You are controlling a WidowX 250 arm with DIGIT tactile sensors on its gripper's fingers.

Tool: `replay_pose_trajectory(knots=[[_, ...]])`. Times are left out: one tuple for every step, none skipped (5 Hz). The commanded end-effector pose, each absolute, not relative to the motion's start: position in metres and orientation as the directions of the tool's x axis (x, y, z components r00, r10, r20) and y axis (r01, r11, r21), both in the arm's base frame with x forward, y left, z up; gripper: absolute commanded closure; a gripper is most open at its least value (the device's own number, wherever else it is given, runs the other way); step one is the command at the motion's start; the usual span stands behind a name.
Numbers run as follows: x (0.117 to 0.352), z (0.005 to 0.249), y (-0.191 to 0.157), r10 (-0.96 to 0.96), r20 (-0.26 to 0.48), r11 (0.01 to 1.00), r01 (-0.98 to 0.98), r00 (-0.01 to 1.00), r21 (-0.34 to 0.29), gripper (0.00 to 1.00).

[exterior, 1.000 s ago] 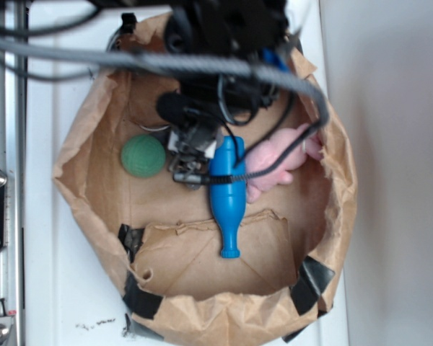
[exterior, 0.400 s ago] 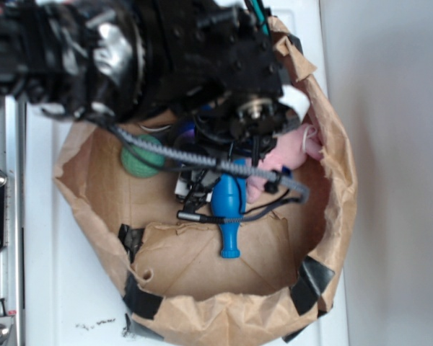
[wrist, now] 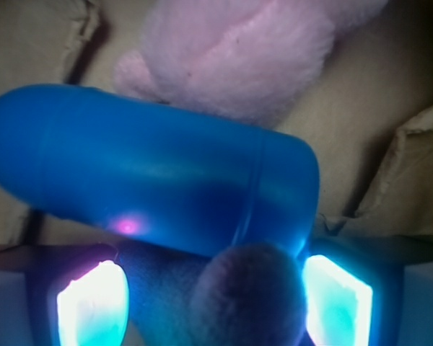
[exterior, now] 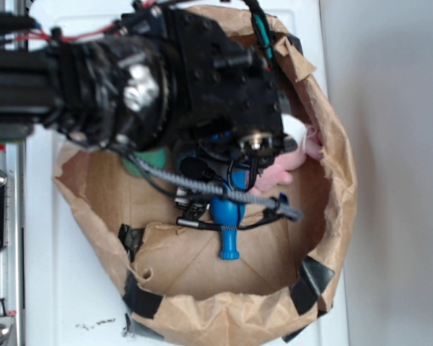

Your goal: Grab the gray animal.

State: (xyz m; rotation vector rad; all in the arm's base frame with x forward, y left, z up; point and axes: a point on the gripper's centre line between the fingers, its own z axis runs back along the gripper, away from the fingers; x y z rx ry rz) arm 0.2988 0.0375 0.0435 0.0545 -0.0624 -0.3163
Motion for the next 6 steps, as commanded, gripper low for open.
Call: replay_pose_trajectory(knots=[[0.293, 0.050, 0.029, -0.304, 0.066, 0.952, 0.301, 0.950, 0.056, 1.00], [0.293, 0.059, 0.033, -0.296, 0.090, 0.955, 0.292, 0.951, 0.053, 1.00], [0.292, 0.065, 0.035, -0.292, 0.102, 0.956, 0.288, 0.951, 0.056, 1.00], [0.292, 0.080, 0.038, -0.283, 0.127, 0.959, 0.277, 0.951, 0.061, 1.00], [0.288, 0.094, 0.041, -0.270, 0.148, 0.963, 0.265, 0.951, 0.059, 1.00], [0.283, 0.113, 0.045, -0.262, 0.184, 0.965, 0.258, 0.948, 0.041, 1.00]])
